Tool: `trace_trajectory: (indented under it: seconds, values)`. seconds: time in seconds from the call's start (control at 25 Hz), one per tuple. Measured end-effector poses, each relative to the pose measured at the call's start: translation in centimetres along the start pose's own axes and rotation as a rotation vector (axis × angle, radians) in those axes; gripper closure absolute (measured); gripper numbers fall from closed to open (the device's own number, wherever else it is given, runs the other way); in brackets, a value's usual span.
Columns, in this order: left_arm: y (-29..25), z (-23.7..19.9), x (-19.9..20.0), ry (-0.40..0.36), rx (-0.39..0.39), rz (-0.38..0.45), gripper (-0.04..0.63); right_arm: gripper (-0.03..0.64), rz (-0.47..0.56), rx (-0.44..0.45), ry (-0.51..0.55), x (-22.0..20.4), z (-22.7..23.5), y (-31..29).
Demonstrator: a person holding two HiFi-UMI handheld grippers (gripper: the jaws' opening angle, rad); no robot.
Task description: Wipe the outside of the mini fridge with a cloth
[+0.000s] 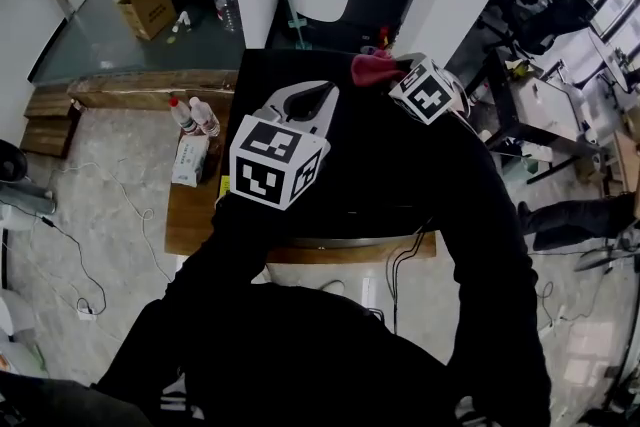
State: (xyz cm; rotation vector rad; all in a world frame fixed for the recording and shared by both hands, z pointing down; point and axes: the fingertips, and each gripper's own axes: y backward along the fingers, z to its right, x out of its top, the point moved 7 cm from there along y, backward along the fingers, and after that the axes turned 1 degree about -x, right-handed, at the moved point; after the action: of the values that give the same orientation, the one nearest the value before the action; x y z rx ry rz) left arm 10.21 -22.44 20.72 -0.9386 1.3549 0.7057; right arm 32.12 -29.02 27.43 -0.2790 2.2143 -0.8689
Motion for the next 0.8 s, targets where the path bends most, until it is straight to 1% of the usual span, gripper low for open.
trace_trajectory:
  seconds: [0.24,0.48,0.56,0.64,0.8]
  values:
    - [-1.8,2.9,0.2,0.001,0.021,0.002,0.59,0.522,-0.038,-0.044,0.004,-4.5,2.7,1.9]
    - [-1.2,4.8,-0.2,-0.004,0.065,0.011,0.591,0.522,-0.055,-0.071,0.027,-6.6,3.5,2.7]
    - [-0.5,4.8,-0.3,-0.004,0.093,0.013,0.591,0.522,-0.052,-0.075,0.022,-6.7,3.7,2.8]
    - [0.4,4.4,-0.4,-0.009,0.12,0.012,0.59,0.522,-0.026,-0.079,0.021,-6.1,3.6,3.3]
    - [2.8,3.3,0.2,-0.036,0.167,0.031,0.589,0.52,0.088,-0.044,-0.012,-2.6,1.6,6.0]
